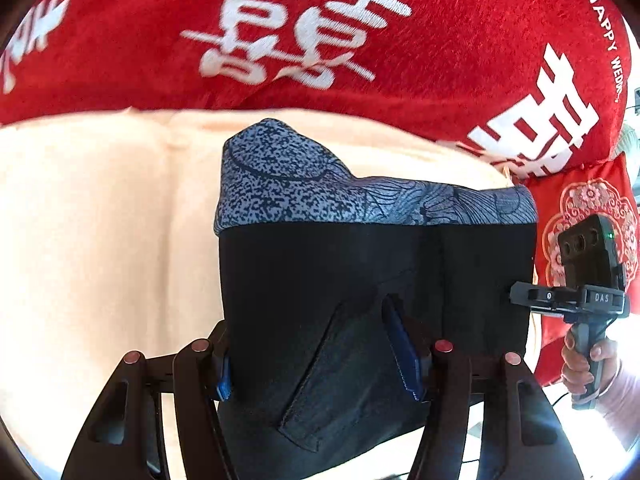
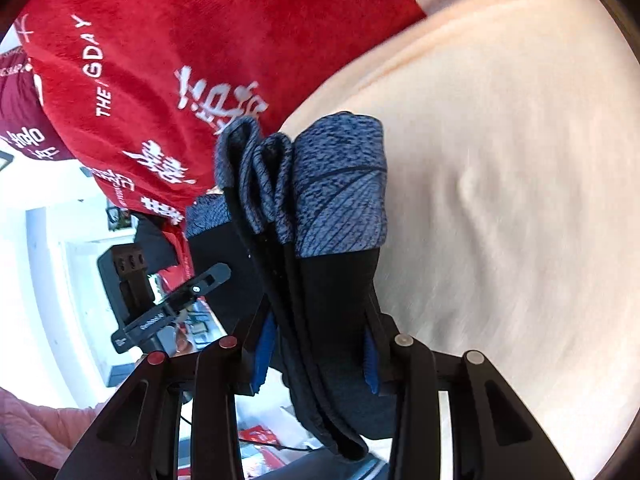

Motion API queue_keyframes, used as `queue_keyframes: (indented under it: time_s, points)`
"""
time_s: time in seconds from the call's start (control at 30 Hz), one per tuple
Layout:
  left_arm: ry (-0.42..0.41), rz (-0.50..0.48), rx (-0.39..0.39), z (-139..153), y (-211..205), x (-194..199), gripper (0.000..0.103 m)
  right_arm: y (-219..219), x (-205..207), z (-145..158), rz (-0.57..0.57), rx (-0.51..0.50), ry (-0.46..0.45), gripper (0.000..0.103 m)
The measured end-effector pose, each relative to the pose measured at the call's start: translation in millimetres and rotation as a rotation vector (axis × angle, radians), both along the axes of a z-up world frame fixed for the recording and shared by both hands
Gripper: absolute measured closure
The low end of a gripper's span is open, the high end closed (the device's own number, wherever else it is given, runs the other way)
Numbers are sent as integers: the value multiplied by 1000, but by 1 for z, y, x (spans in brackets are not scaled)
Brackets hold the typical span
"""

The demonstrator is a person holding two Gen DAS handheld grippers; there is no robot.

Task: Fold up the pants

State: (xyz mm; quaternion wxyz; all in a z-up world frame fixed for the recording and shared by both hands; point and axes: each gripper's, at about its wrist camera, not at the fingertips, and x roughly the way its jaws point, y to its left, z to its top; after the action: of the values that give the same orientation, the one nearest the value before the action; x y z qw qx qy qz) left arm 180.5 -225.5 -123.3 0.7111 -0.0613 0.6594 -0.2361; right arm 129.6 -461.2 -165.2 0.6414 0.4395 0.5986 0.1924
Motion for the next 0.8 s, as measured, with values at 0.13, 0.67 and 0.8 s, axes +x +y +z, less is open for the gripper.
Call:
queue_keyframes:
  time_s: [0.13, 0.67, 0.8]
  points:
    - [3, 15, 16, 2, 16, -23, 40, 19, -26, 0, -3, 6, 24, 62]
    - [-114, 21, 252, -32, 60, -57, 1, 49, -44, -28, -30, -306, 96, 23]
    - [-128, 15, 267, -24, 53, -63, 1, 52, -58, -16, -67, -381, 138, 21]
